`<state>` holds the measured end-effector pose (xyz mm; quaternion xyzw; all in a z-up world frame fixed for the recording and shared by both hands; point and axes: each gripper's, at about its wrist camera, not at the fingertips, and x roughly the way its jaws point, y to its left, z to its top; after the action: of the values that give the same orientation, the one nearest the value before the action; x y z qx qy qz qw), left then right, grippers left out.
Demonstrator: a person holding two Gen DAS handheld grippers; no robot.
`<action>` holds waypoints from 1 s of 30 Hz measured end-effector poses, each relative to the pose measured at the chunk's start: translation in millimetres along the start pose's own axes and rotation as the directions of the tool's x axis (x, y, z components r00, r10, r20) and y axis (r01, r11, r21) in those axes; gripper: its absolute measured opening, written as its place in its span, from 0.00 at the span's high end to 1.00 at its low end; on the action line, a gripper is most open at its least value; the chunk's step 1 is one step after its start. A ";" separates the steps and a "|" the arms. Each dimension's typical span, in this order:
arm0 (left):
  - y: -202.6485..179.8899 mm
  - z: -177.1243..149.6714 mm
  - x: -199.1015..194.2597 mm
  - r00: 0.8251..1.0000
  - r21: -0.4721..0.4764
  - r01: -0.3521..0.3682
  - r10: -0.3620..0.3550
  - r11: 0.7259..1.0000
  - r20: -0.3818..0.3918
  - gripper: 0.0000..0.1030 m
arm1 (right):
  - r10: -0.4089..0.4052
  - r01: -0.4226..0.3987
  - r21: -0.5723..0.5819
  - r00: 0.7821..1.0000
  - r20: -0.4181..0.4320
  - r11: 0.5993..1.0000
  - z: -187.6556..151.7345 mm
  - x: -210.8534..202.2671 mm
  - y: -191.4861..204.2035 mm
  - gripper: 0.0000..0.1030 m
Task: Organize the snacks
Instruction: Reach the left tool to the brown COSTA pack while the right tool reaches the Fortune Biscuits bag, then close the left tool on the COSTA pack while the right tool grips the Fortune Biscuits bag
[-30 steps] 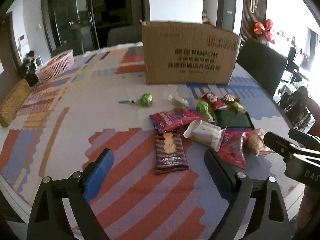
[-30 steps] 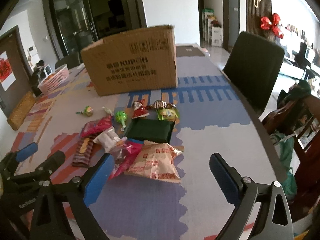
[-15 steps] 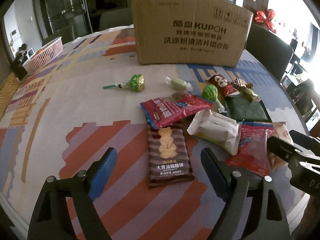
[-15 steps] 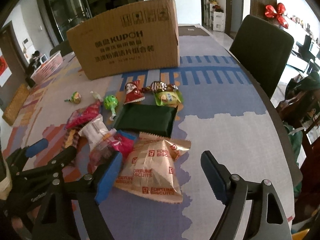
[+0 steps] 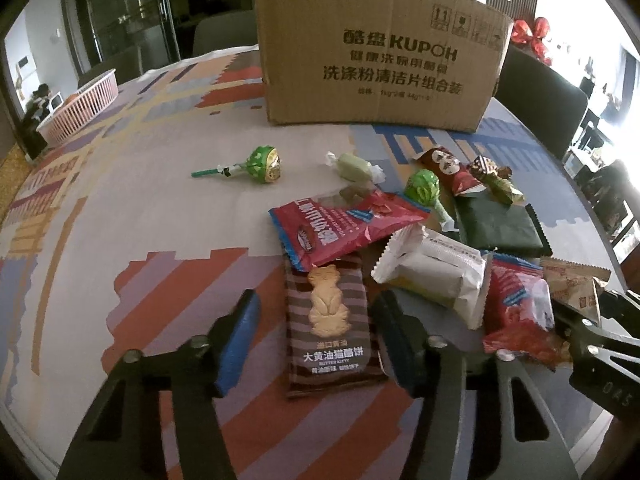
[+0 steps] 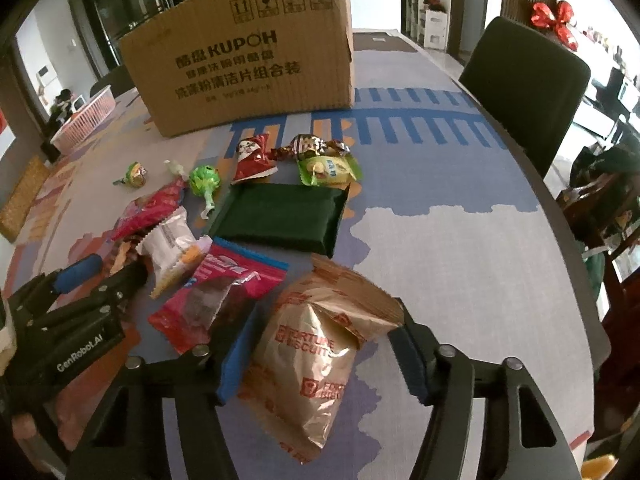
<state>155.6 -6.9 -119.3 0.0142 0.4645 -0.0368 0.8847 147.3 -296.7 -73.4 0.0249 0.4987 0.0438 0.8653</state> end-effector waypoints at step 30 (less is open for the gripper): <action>-9.8 -23.7 -46.0 0.996 0.030 0.071 -0.072 0.997 0.050 0.45 | 0.053 -0.047 -0.053 0.992 0.117 0.997 -17.8 -53.8 9.2 0.59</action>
<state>109.3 -12.8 -94.9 0.0090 0.4414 -0.0754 0.8941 104.6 -293.0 -35.1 0.0184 0.4443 0.0764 0.8924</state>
